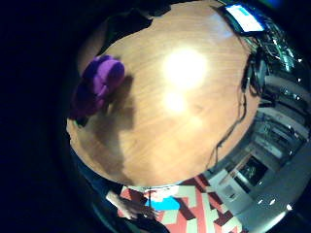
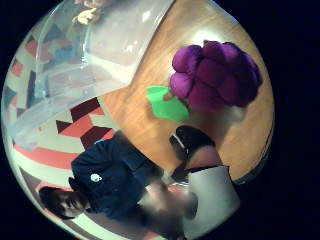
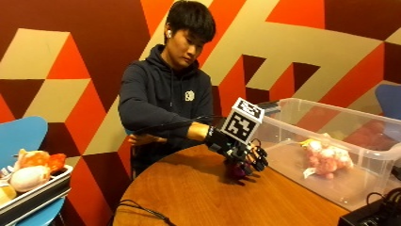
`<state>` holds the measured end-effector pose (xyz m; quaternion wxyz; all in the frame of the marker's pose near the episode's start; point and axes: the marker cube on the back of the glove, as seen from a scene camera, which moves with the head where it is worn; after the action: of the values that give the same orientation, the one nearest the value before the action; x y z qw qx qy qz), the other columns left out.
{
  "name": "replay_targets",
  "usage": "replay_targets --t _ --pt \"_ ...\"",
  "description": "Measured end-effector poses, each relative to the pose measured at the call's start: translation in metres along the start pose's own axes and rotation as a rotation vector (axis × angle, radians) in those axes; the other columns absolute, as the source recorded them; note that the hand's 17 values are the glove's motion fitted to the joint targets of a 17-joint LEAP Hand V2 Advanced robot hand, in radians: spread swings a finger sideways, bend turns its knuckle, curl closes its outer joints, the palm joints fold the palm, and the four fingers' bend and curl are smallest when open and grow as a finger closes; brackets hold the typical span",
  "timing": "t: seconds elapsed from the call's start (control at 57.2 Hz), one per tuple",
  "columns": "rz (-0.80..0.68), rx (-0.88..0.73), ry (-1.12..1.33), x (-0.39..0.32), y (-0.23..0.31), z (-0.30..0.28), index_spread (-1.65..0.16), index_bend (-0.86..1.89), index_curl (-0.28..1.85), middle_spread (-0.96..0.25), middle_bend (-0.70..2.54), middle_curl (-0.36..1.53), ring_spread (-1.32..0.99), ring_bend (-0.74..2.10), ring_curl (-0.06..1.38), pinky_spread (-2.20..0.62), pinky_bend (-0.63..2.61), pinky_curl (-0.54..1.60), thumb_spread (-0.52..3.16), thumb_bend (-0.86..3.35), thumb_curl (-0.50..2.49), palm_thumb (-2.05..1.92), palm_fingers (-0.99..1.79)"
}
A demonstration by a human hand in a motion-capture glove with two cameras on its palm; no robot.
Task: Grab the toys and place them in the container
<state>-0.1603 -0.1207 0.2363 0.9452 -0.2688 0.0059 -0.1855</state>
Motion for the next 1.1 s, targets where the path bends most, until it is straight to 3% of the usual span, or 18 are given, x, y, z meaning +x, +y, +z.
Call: replay_targets --t 0.122,0.175,0.28,0.489,0.769,0.961,1.101 --pt "-0.05 -0.006 -0.018 -0.002 -0.013 0.021 -0.19 0.07 0.24 0.0 0.18 0.33 -0.03 0.21 0.22 0.01 0.67 0.39 1.26 -0.02 0.33 0.42 -0.16" --pt "-0.062 0.018 -0.023 -0.003 -0.016 0.025 -0.18 0.06 0.22 0.01 0.25 0.36 -0.04 0.37 0.26 0.01 0.66 0.39 1.28 0.01 0.34 0.47 0.06" --pt "-0.062 0.087 -0.055 -0.003 -0.017 0.025 -0.15 0.06 0.15 -0.01 0.48 0.42 -0.18 0.87 0.35 -0.15 0.7 0.34 1.33 0.11 0.41 0.66 0.8" --pt "-0.023 0.173 -0.076 0.003 -0.01 0.013 -0.13 0.39 0.26 -0.08 0.73 0.56 -0.33 0.98 0.47 -0.35 0.65 0.39 1.05 0.14 0.58 0.8 1.06" --pt "0.051 0.443 -0.101 0.007 0.029 -0.087 -0.24 0.71 0.45 -0.19 0.91 0.73 -0.42 1.14 0.6 -0.42 0.83 0.52 0.65 0.13 0.78 0.79 1.08" --pt "-0.043 0.574 -0.008 -0.038 0.05 -0.154 -0.27 0.81 0.58 -0.22 1.01 0.82 -0.43 1.25 0.69 -0.43 0.93 0.6 0.41 0.13 0.88 0.77 0.99" --pt "-0.112 0.646 -0.077 -0.078 0.049 -0.195 -0.29 0.86 0.66 -0.23 1.05 0.87 -0.43 1.3 0.73 -0.43 0.99 0.63 0.28 0.13 0.94 0.76 0.92"
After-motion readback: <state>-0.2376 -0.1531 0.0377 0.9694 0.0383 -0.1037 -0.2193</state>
